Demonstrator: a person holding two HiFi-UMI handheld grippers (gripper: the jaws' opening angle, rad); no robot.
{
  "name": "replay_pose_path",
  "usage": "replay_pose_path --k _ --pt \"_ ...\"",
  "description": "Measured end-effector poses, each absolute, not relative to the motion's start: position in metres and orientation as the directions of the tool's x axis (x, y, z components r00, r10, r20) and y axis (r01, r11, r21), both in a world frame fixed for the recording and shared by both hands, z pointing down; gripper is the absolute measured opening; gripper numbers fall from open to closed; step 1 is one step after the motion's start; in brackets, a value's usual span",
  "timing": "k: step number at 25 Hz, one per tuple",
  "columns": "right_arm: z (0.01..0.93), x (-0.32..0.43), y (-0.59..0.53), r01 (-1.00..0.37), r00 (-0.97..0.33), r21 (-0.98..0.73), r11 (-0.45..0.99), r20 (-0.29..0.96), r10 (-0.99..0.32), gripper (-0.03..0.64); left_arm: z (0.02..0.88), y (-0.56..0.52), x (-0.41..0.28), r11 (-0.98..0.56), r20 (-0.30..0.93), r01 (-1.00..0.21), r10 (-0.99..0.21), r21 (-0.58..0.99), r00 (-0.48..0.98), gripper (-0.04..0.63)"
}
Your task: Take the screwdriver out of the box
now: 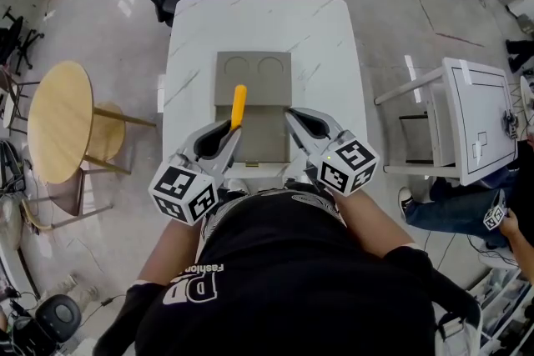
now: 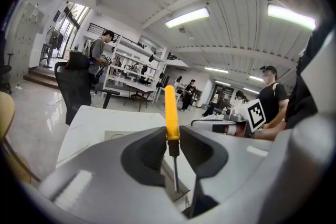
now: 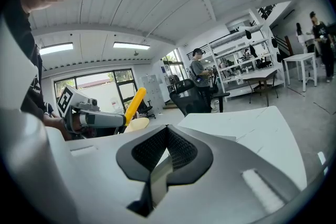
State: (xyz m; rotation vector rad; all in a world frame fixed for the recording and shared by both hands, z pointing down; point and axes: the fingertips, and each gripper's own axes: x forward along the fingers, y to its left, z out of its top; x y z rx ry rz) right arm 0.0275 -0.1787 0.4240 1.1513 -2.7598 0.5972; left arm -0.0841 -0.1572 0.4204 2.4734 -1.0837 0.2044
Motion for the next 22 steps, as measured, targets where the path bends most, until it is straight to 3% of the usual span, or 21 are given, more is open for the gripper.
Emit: replay_pose_path --k 22 --pt "0.4247 0.0306 -0.1751 -0.703 -0.71 -0.296 0.646 0.241 -0.662 0.0 0.4221 -0.1546 -0.0784 -0.608 0.309 -0.726 -0.658 0.32 0.687 0.141"
